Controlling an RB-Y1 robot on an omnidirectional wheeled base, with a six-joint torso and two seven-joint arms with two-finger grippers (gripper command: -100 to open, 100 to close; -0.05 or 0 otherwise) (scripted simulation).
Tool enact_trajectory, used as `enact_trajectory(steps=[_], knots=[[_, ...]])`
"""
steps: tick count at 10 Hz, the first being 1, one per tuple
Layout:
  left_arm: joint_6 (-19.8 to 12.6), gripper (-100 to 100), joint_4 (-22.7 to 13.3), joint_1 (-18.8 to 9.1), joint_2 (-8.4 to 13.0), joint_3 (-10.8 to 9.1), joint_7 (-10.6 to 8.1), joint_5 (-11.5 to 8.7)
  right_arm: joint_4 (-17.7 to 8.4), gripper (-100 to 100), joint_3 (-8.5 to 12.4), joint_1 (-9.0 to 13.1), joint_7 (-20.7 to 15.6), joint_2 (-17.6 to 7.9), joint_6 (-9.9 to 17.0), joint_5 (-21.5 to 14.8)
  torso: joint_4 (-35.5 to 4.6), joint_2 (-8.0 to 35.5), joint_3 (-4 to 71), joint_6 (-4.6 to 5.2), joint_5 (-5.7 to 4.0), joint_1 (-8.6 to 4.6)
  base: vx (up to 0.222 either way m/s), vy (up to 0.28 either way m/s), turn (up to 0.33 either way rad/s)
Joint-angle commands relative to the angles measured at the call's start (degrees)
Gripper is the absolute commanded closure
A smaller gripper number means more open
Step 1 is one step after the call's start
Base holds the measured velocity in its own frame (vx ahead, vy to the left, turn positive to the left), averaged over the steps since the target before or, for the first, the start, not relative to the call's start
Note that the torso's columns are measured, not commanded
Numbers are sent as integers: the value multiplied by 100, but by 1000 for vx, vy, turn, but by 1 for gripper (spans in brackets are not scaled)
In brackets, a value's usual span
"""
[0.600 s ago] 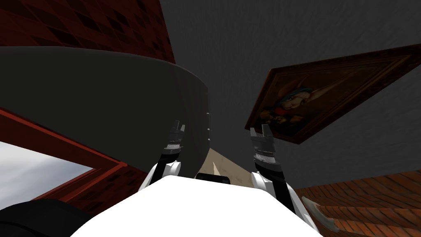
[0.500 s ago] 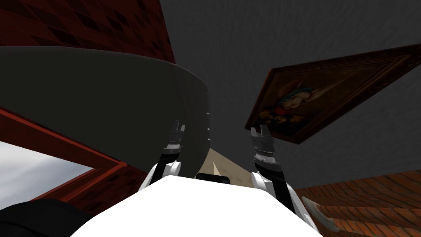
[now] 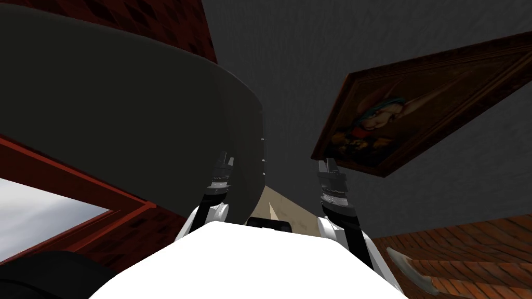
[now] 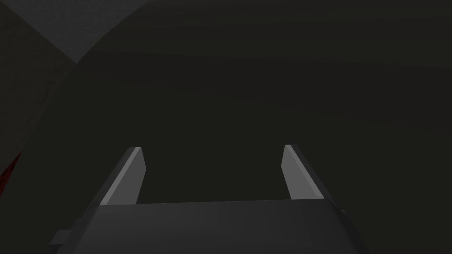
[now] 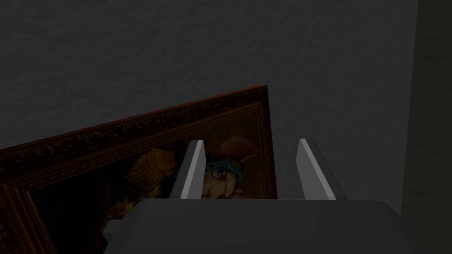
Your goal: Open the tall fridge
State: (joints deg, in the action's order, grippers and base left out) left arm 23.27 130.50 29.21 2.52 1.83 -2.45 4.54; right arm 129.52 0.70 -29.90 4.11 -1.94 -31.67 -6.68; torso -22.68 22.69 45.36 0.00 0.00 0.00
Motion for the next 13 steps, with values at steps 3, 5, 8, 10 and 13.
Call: enact_trajectory(steps=[3, 5, 8, 10, 13], knots=[[0, 0, 0, 0, 0, 0, 0, 0, 0, 0, 0, 0, 0, 0, 0, 0, -1269, 1270, 2537, 0, 0, 0, 0, 0, 0], [-328, -100, -49, -384, 262, -116, 143, 9, -2, 0, 0, 0, 0, 0, 0, 0, -1880, 1884, 3778, 1, 1, 3, 6, 8, -11], [-685, -100, -107, -816, 403, -239, 295, 21, -3, 0, -1, 0, 0, 0, 1, 0, -1965, 1930, 3945, 0, -4, 18, -7, 4, -6], [-907, -100, -143, -1042, 467, -315, 387, 30, -3, 0, 0, 0, 0, 0, 1, 0, -1973, 1904, 3970, 3, -11, 30, -11, -2, -5], [-1155, -100, -185, -1366, 527, -398, 490, 40, -3, 0, 0, 0, 0, 0, 1, 0, -1991, 1853, 4016, 4, -22, 63, -9, 0, -9]])
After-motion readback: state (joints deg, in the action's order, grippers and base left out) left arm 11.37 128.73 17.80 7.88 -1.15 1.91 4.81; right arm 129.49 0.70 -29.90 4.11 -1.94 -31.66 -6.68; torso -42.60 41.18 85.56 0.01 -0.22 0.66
